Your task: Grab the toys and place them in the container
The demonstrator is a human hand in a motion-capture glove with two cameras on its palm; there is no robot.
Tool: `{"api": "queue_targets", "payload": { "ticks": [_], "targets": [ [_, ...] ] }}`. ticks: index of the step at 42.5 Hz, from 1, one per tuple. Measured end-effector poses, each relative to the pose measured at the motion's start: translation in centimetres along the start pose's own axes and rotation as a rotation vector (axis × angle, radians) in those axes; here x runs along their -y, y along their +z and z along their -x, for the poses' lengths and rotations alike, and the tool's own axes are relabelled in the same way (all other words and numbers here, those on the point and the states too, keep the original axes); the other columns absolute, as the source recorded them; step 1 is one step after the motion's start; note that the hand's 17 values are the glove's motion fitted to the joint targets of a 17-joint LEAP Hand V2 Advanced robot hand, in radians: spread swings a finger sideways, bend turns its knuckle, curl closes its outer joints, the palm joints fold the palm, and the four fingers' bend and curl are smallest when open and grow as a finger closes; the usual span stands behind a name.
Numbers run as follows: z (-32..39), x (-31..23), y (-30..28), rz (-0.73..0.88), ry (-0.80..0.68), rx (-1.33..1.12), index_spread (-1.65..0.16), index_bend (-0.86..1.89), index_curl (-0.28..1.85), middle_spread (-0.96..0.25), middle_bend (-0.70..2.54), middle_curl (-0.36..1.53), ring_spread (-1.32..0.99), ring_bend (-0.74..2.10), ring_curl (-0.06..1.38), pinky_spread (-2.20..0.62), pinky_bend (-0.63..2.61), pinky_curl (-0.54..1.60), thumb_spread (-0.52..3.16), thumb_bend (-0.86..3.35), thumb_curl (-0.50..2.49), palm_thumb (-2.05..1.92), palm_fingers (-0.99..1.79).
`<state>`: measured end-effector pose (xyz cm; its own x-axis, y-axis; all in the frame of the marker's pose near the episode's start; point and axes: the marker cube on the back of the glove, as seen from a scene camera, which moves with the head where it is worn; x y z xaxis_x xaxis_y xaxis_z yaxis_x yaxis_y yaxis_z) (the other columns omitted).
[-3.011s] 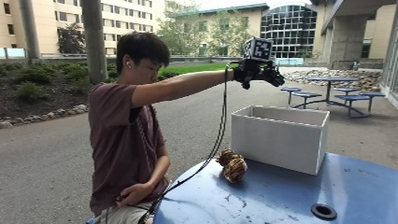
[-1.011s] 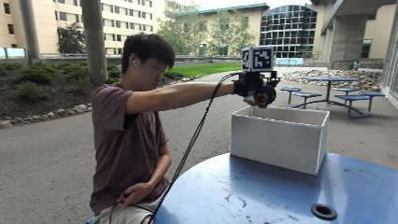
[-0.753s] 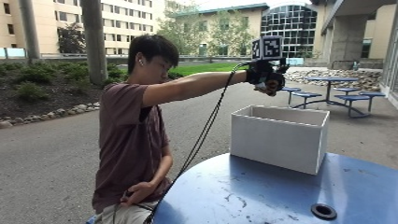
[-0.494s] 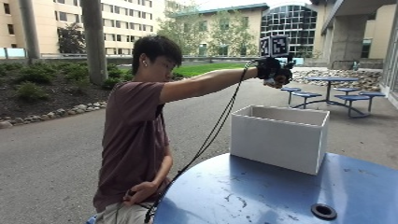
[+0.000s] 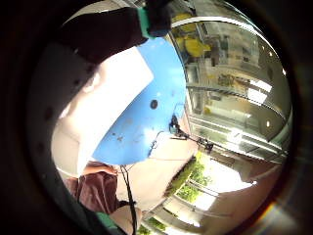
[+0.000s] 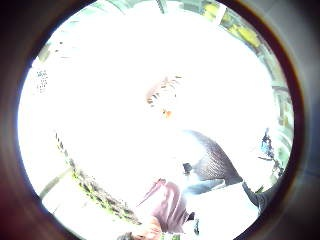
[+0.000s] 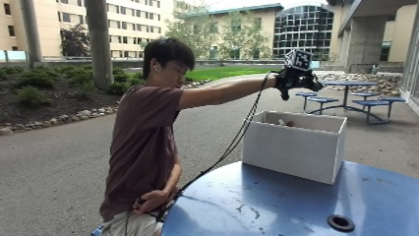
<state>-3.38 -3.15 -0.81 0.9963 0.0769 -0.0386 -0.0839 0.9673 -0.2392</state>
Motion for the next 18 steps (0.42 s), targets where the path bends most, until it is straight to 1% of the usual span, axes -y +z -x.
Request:
{"api": "queue_targets", "payload": {
  "ticks": [1,3,6,11,15,18],
  "targets": [
    [-2.5,-1.1,1.1,-0.003,-0.069,-0.061,-0.11,0.03,0.31,0.06,0.11,0.41,-0.08,0.40,0.46,-0.01,1.20,0.48,1.09,-0.04,0.70,0.16,-0.46],
    [-7.6,-3.2,3.0,-0.012,-0.144,-0.128,-0.11,0.03,0.29,0.07,0.11,0.39,-0.06,0.38,0.44,0.01,1.17,0.46,1.12,-0.04,0.67,0.13,-0.43],
    [-10.7,-4.4,4.0,-0.033,-0.171,-0.151,-0.11,0.04,0.27,0.07,0.11,0.37,-0.04,0.36,0.43,0.03,1.10,0.44,1.17,-0.04,0.62,0.08,-0.38],
    [-9.8,-4.1,3.7,-0.077,-0.172,-0.102,-0.12,0.05,0.24,0.07,0.12,0.34,-0.02,0.34,0.42,0.05,1.05,0.41,1.22,-0.02,0.56,0.06,-0.32],
    [-4.5,-2.5,2.0,-0.133,-0.110,0.030,-0.13,0.06,0.22,0.06,0.15,0.33,-0.01,0.34,0.42,0.05,0.99,0.39,1.26,-0.01,0.53,0.06,-0.26],
    [-3.2,-2.3,1.6,-0.167,-0.089,0.065,-0.13,0.06,0.21,0.05,0.15,0.33,-0.01,0.34,0.41,0.06,0.97,0.38,1.29,-0.01,0.50,0.07,-0.23]
  ]
}}
